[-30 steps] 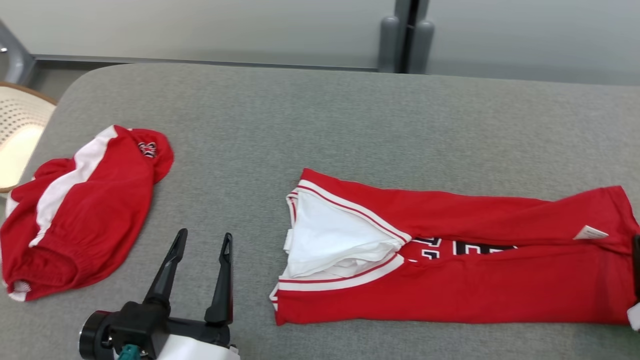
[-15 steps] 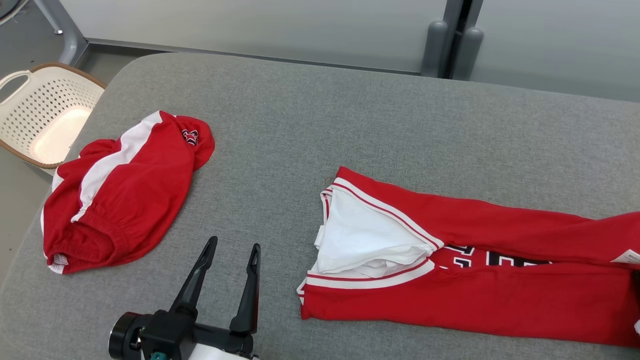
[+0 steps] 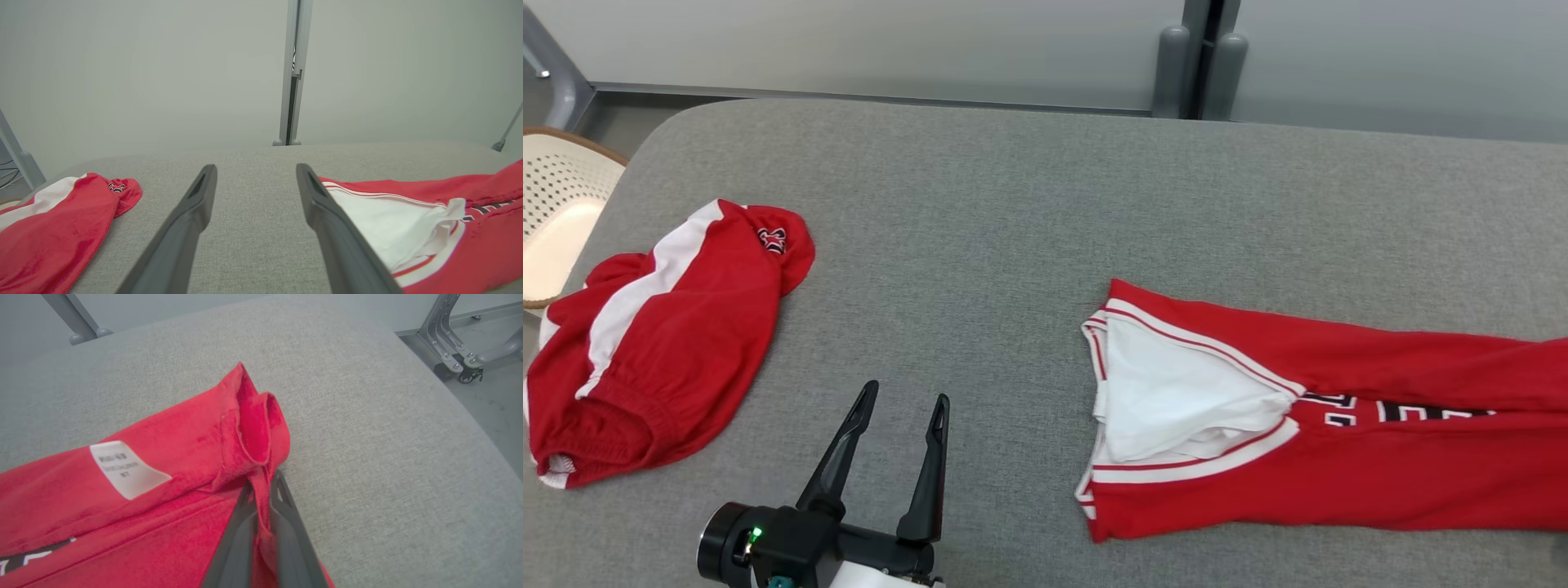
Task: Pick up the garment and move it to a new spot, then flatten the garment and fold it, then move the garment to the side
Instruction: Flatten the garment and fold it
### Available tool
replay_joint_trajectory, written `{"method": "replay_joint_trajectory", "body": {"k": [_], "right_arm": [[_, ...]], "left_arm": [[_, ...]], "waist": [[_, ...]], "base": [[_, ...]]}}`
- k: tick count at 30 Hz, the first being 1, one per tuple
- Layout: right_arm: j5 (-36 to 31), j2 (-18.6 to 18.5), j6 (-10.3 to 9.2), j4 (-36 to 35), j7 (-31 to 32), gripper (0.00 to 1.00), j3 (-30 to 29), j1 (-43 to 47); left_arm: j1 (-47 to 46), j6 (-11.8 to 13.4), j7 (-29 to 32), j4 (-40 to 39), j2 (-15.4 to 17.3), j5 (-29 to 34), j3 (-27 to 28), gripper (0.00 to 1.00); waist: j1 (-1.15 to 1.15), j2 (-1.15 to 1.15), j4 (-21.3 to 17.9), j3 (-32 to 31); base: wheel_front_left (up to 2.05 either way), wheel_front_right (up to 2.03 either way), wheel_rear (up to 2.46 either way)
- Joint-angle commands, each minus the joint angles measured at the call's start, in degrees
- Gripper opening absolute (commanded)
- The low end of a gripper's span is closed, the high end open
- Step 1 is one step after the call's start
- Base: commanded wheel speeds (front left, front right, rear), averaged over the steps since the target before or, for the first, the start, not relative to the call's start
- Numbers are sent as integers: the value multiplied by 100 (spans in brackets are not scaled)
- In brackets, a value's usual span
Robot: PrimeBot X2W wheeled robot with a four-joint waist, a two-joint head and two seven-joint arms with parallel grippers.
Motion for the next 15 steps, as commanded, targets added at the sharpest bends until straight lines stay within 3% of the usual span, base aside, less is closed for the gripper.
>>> {"method": "replay_joint_trajectory", "body": {"k": [1, 8, 11, 15], "right_arm": [[-82, -242, -16, -106, -42, 0, -80, -103], [-344, -824, -15, -1009, 189, 0, -60, -221], [-365, -827, -15, -1414, 286, 0, 46, -198], [-360, -560, -15, -2367, 533, 0, 330, -31]], "left_arm": [[38, -61, -7, 17, -9, 68, 66, 100], [-7, -281, -7, 89, -143, 209, 184, 100], [-7, -330, -7, 116, -175, 243, 202, 100], [-2, -415, -8, 159, -265, 310, 261, 100]], "waist": [[0, 0, -137, 41], [0, 0, -443, 70], [0, 0, -500, 50], [0, 0, -557, -8]], "base": [[0, 0, 0], [0, 0, 0], [0, 0, 0], [0, 0, 0]]}}
